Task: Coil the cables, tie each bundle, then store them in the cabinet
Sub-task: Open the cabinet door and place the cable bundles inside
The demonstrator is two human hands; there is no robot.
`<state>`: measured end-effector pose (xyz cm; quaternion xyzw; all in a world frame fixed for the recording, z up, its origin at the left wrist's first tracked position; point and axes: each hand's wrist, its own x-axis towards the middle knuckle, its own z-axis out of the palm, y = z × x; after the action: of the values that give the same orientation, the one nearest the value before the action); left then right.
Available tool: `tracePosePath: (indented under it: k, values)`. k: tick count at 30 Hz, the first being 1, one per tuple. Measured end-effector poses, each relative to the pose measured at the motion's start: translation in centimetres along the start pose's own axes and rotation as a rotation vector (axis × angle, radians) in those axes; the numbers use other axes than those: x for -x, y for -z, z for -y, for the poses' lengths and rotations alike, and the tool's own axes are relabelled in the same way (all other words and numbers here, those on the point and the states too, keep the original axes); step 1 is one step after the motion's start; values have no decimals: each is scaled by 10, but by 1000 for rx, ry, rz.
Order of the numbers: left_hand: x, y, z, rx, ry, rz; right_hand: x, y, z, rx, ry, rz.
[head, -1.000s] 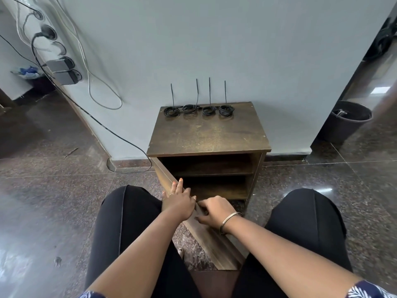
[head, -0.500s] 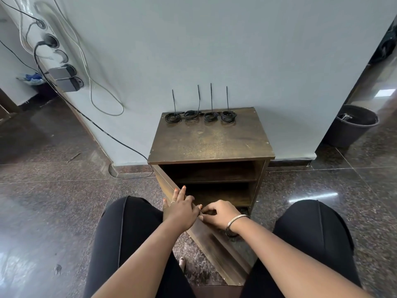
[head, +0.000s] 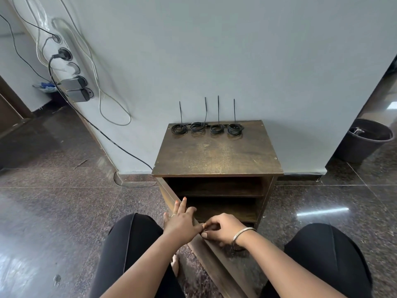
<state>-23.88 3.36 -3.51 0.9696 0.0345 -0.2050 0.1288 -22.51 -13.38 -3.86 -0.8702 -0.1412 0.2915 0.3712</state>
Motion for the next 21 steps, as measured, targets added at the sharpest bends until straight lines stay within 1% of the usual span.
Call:
tracePosePath:
  k: [6,11,14,17,21]
  values:
    - [-13,11,6,-42,-120,-5,-4,8,6,-39,-19,33]
    - [-21,7,11,25,-135,-31,-12,12,8,-23,0,57]
    - [-30,9,6,69,-150,-89,-18,16,10,-61,6,51]
    - [-40,15,-1,76,-172,-157,-25,24,13,-103,22,-14]
    - [-63,34,-9,78,-219,-241,-40,44,15,-58,78,-188]
